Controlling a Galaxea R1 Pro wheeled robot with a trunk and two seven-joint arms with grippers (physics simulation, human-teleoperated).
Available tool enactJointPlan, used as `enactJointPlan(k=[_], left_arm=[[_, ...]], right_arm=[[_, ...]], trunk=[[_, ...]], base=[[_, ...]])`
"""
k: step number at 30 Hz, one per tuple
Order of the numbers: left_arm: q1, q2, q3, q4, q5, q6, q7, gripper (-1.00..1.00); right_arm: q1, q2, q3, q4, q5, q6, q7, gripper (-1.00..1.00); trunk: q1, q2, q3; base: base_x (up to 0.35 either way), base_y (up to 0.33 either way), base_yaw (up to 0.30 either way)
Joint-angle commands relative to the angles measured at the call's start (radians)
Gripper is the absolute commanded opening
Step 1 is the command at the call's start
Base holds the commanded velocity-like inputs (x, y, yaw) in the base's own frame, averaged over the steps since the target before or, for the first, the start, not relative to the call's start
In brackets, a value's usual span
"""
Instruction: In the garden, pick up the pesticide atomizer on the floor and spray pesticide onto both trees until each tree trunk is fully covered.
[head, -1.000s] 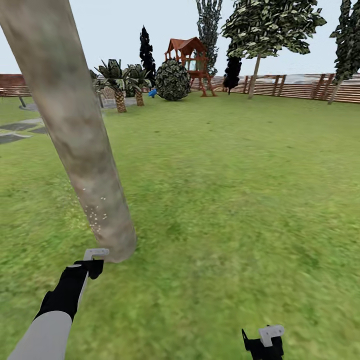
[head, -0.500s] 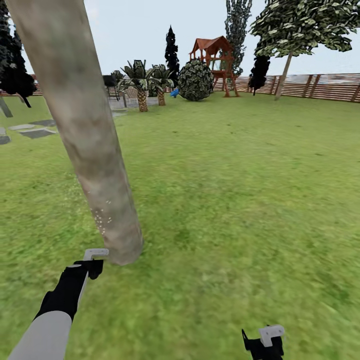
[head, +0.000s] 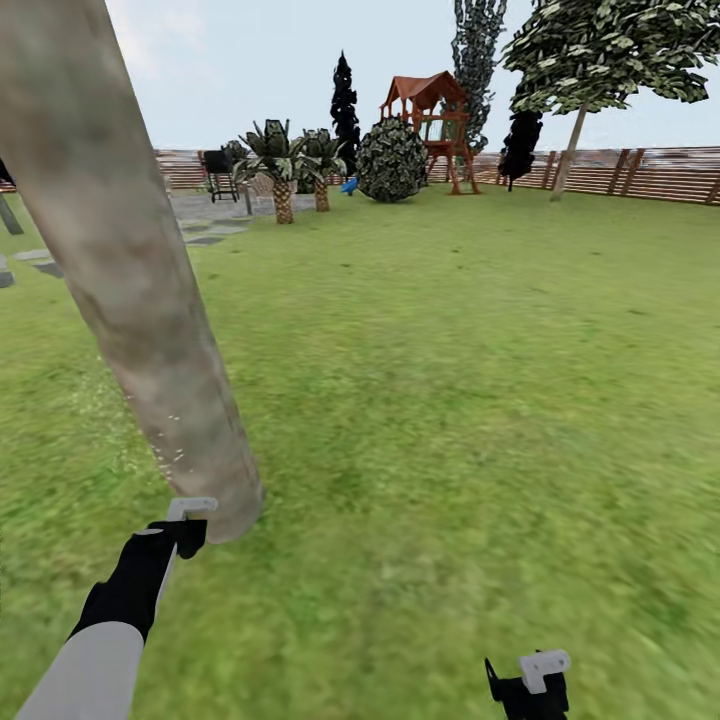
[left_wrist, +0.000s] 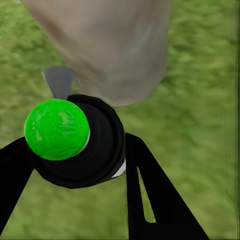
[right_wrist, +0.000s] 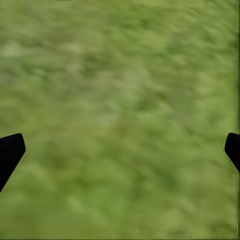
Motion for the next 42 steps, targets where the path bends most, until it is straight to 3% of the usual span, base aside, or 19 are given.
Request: enactJointPlan(k=[1,12,24,39,42], left_arm=[[0.0,0.0,0.0,0.0,0.0,0.0,0.0,-1.0],[0.0,0.0,0.0,0.0,0.0,0.0,0.0,-1.0],[0.0,0.0,0.0,-0.001,0.0,0.0,0.0,-1.0],[0.0,-0.001,-0.002,-0.014,0.001,-0.001,-0.003,-1.0],[-0.016,-0.018,-0.008,-0.015,0.002,0.002,-0.014,-1.0]], right_arm=[[0.0,0.0,0.0,0.0,0.0,0.0,0.0,1.0],[0.0,0.0,0.0,0.0,0.001,0.0,0.001,1.0],[0.0,0.0,0.0,0.0,0.001,0.0,0.001,1.0],[0.0,0.0,0.0,0.001,0.001,0.001,0.0,1.0],[0.0,0.0,0.0,0.001,0.001,0.001,0.0,1.0]], trunk=[[0.0,0.0,0.0],[0.0,0.0,0.0],[0.0,0.0,0.0],[0.0,0.0,0.0],[0.0,0.0,0.0]], base=[[0.094,-0.263,0.185],[0.116,-0.263,0.26],[0.157,-0.248,0.023],[-0.108,-0.157,0.271],[-0.001,0.0,0.278]])
